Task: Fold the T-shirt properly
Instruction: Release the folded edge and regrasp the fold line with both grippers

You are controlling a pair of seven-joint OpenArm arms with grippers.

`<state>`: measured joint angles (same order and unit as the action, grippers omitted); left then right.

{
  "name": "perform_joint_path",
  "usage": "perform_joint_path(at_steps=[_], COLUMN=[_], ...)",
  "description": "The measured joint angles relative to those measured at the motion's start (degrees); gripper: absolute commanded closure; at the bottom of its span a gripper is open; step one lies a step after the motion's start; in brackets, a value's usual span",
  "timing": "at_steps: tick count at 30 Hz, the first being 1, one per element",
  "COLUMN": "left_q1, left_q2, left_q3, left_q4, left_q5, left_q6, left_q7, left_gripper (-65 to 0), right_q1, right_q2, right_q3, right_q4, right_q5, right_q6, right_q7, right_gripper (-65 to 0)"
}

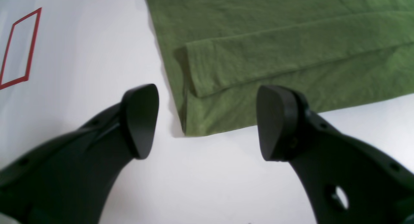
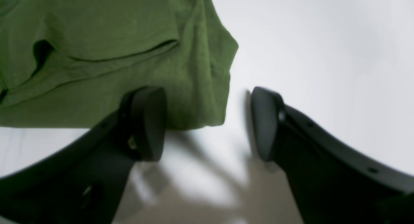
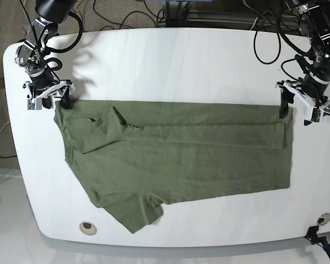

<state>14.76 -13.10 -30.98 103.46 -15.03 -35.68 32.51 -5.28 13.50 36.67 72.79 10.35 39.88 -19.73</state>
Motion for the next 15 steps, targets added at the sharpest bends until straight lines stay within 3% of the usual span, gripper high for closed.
perform_joint_path(at_steps=[2, 9, 15], left_q1=[0.0, -0.17, -2.14], left_q2=[-0.09, 0.02, 0.02], left_q3=[-1.31, -1.86, -1.86], left_q4=[-0.09, -4.61, -5.27], left_q5=[-0.11, -0.11, -0.04], left_q6=[-0.17, 0.07, -0.09], left_q7=[-0.02, -0.02, 0.02], left_gripper=[-44.1, -44.1, -44.1], right_q1=[0.0, 0.02, -0.15], right_q2=[0.0, 0.04, -0.15], right_q3=[0.0, -3.04, -3.02], right_q4=[0.0, 0.0, 0.0], right_q5=[-0.02, 0.22, 0.42], right_q6=[0.0, -0.22, -0.2], right_q7=[0.0, 0.07, 0.09], right_gripper=[-34.8, -2.0, 0.0])
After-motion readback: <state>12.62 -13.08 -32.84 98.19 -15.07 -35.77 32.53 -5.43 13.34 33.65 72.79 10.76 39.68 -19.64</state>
